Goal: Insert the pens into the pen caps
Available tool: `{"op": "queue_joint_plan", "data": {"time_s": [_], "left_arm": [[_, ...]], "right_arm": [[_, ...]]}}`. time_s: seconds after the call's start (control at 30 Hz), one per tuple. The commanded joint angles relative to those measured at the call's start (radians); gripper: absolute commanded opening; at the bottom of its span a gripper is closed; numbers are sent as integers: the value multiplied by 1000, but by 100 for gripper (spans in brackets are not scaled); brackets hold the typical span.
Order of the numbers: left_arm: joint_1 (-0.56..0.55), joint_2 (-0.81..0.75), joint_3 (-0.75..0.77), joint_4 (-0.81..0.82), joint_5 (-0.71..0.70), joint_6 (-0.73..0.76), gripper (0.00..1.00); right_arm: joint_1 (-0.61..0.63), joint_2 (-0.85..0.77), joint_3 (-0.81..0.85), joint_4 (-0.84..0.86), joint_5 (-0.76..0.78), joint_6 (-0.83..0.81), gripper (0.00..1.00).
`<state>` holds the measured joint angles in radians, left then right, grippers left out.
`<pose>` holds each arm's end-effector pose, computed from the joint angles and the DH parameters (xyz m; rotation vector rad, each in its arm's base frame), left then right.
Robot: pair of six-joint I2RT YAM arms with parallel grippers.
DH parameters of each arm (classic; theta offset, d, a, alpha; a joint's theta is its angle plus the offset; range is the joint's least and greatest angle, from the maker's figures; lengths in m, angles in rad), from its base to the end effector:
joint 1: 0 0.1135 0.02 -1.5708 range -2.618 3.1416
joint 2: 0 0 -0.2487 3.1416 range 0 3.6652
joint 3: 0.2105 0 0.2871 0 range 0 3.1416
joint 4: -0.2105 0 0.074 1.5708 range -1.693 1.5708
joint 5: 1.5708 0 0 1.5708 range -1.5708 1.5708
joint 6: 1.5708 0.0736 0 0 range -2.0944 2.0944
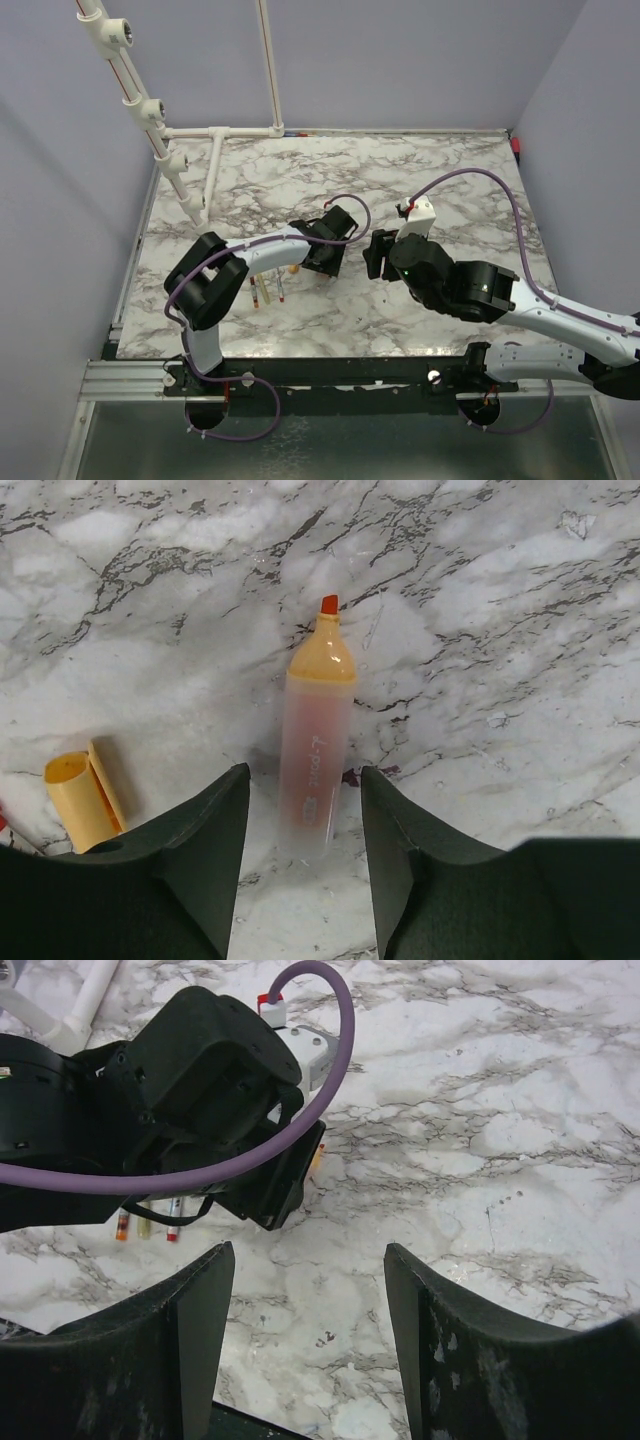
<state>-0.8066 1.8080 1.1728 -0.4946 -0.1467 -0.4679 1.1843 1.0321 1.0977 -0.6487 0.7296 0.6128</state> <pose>0.2864 -0.2833 0.1042 0.4104 2.6635 -0.2002 0.1496 0.2373 0.3343 -0.1668 2.0051 0.3614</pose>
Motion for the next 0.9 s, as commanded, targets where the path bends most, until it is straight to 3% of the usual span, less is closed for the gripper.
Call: {"op": "queue_joint_plan", "data": {"time_s": [0.0, 0.67, 0.87], "left_arm": [[-3, 38, 32, 8, -26, 15, 48], [-47, 100, -15, 7, -147, -51, 31], [-48, 94, -46, 7, -182, -59, 16]], "right_arm": [[-5, -2, -9, 9, 26, 7, 66], [-5, -11, -19, 15, 8, 11, 66], [-5, -8, -11, 6, 2, 23, 66]]}}
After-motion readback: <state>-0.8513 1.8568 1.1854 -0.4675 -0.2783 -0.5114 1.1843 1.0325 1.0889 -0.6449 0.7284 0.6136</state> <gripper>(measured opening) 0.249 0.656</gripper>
